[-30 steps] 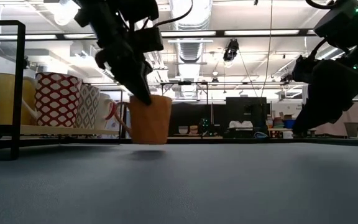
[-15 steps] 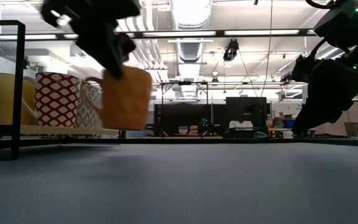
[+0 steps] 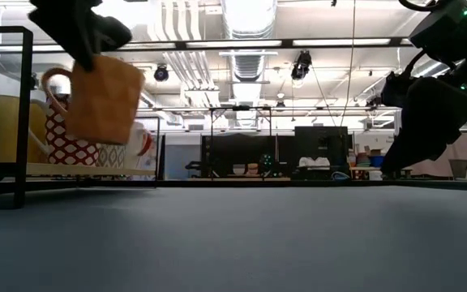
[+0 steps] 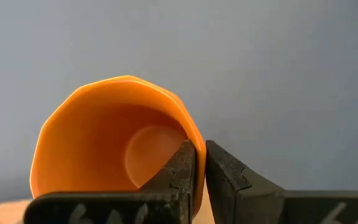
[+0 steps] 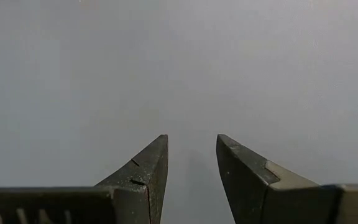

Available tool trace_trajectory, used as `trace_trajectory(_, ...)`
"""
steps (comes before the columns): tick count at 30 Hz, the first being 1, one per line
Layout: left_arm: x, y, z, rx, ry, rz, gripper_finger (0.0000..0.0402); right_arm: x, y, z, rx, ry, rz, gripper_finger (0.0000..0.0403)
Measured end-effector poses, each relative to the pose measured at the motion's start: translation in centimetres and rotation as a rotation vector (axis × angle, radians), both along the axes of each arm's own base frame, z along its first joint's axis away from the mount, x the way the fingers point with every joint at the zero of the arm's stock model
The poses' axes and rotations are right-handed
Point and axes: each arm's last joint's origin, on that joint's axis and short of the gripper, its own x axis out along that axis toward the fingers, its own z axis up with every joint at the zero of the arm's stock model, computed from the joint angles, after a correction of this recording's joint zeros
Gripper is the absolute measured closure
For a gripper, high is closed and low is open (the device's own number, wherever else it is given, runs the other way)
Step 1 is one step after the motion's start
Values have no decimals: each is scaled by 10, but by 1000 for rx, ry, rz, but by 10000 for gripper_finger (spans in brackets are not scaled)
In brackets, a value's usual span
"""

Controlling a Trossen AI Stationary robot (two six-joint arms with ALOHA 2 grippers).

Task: Place coffee mugs
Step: Put the orange mug on the shelf

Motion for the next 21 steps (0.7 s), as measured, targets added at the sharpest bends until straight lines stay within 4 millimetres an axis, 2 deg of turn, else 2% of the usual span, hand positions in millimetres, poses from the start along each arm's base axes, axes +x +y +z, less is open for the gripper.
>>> trace_trajectory(3,-10,2,3,-17,-25,15,395,0,0,0,0,0,0,278)
trace_trajectory(7,-26,2,-3,-51,-21,56,395,0,0,0,0,0,0,278)
trace_trajectory(16,-48,-11,-26,-93,0,106,395,0,0,0,0,0,0,277)
trace_trajectory(21,-54,-19,-29,-98,-10,144,395,0,0,0,0,1,0,277)
